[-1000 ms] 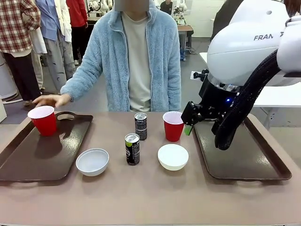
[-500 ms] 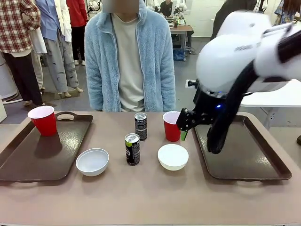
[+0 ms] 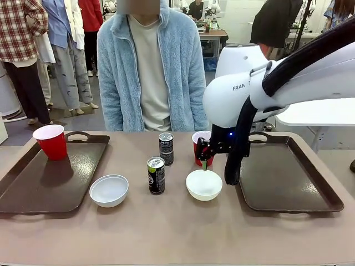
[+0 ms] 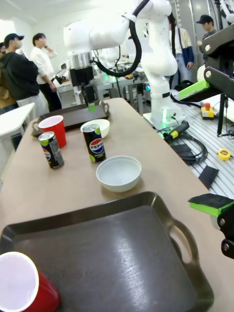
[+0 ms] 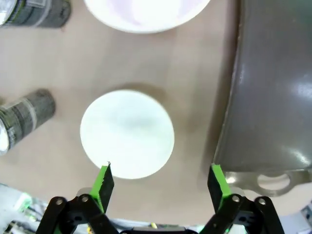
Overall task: Prepare tableware on both trays.
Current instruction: Pick up a Picnic Bowl from the table and place it on a Handle tray.
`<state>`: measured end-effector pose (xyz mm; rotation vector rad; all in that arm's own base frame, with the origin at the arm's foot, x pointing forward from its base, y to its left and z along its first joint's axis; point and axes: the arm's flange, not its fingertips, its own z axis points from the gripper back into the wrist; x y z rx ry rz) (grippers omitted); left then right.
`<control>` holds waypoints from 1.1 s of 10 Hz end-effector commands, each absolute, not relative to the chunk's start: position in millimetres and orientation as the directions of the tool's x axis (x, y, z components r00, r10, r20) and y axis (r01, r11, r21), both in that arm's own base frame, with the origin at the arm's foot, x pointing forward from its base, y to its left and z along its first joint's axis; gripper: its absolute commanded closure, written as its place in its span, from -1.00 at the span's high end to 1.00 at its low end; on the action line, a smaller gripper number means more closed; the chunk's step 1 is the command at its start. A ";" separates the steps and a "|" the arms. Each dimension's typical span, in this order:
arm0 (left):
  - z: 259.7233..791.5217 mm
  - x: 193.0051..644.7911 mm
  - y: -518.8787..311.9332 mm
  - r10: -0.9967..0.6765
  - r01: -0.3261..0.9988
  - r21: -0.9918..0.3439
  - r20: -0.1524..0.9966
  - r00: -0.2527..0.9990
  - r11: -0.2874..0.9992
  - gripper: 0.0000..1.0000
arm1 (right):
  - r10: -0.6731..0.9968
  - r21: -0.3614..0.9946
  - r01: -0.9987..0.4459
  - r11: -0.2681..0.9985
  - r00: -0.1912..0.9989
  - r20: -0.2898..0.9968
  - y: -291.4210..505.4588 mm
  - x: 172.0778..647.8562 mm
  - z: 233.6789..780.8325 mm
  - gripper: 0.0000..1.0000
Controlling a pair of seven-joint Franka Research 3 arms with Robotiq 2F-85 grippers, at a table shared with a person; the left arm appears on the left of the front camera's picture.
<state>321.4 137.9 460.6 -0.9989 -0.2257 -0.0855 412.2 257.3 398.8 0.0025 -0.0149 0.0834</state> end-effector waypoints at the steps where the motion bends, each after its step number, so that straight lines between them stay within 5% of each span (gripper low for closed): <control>1: 461.8 320.9 138.8 0.033 0.181 -0.829 0.233 0.972 0.529 1.00 | 0.054 -0.010 -0.053 0.999 0.997 0.052 257.4 425.5 381.8 1.00; 7: 461.8 320.9 138.8 0.033 0.181 -0.829 0.233 0.972 0.529 1.00 | 0.116 0.050 -0.116 0.992 0.993 0.004 256.7 432.9 347.1 1.00; 8: 461.8 320.9 138.8 0.033 0.181 -0.829 0.233 0.972 0.529 1.00 | 0.129 0.048 -0.128 0.991 0.992 -0.002 257.7 432.7 343.8 0.05; 9: 461.8 320.9 138.8 0.033 0.181 -0.829 0.233 0.972 0.529 1.00 | 0.134 0.052 -0.133 0.990 0.991 -0.011 258.0 433.9 343.1 -0.16; 10: 461.8 320.9 138.8 0.033 0.181 -0.829 0.233 0.972 0.529 1.00 | 0.139 0.060 -0.137 0.989 0.990 -0.024 257.8 433.8 341.7 -1.00; 11: 461.8 320.9 138.8 0.033 0.181 -0.829 0.233 0.972 0.529 1.00 | 0.141 0.063 -0.138 0.988 0.990 -0.030 258.2 433.3 340.5 -1.00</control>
